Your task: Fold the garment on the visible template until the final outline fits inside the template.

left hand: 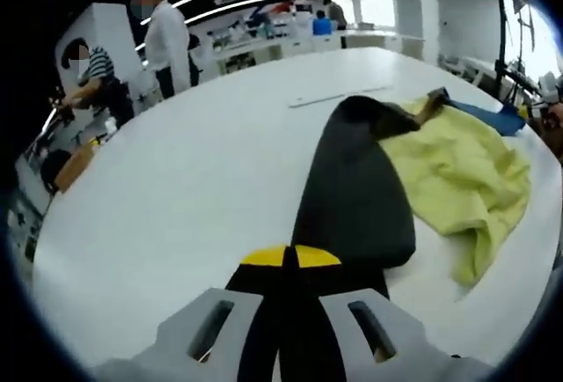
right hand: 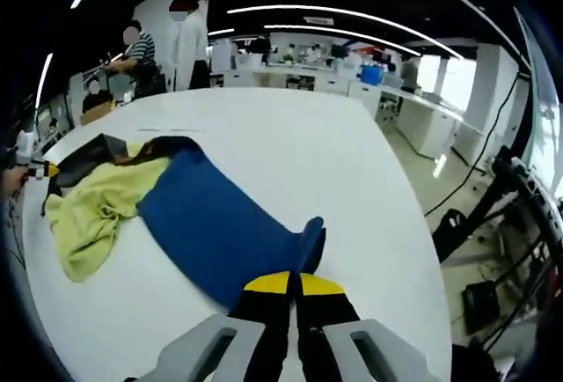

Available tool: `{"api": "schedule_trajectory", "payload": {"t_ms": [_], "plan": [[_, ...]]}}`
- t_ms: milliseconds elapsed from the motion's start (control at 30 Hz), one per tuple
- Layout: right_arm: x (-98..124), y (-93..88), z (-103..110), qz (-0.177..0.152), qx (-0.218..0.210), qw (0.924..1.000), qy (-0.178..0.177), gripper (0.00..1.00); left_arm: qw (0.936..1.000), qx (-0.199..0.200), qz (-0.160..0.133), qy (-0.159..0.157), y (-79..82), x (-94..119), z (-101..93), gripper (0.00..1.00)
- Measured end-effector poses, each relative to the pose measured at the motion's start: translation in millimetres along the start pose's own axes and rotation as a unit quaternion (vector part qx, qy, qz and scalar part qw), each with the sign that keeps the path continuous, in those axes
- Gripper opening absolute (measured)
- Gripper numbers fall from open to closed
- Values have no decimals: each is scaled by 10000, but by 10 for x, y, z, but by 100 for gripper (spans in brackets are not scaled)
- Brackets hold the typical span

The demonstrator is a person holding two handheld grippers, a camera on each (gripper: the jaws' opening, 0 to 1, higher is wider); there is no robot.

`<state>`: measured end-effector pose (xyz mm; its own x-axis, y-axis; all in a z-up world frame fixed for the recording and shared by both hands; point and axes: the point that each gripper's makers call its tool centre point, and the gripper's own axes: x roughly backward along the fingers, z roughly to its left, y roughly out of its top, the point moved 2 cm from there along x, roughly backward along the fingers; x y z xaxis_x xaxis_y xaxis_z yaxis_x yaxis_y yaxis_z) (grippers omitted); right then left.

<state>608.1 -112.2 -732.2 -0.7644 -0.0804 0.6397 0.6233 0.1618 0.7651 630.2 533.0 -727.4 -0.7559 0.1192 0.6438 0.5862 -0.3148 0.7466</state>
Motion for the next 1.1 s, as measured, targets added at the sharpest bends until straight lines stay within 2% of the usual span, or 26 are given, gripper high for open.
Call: {"api": "schedule_trajectory", "payload": {"t_ms": [400,667,867,1000,1100], "plan": [[28,-128,-118,187,173,9995,-159,0,9996,3,124,262,-53,-43,240,0],[57,-225,-293,321,157,9987,-353,0,9992,-69,161,350,-40,-33,347,0],[77,-293,-358,429,217,9979,-424,0,9990,-64,203,405,-49,-31,393,0],[87,-335,-389,484,161,9977,-455,0,9975,-343,399,468,-90,-50,422,0],[89,-347,-392,497,167,9975,-467,0,9974,-354,411,480,-77,-39,393,0]]}}
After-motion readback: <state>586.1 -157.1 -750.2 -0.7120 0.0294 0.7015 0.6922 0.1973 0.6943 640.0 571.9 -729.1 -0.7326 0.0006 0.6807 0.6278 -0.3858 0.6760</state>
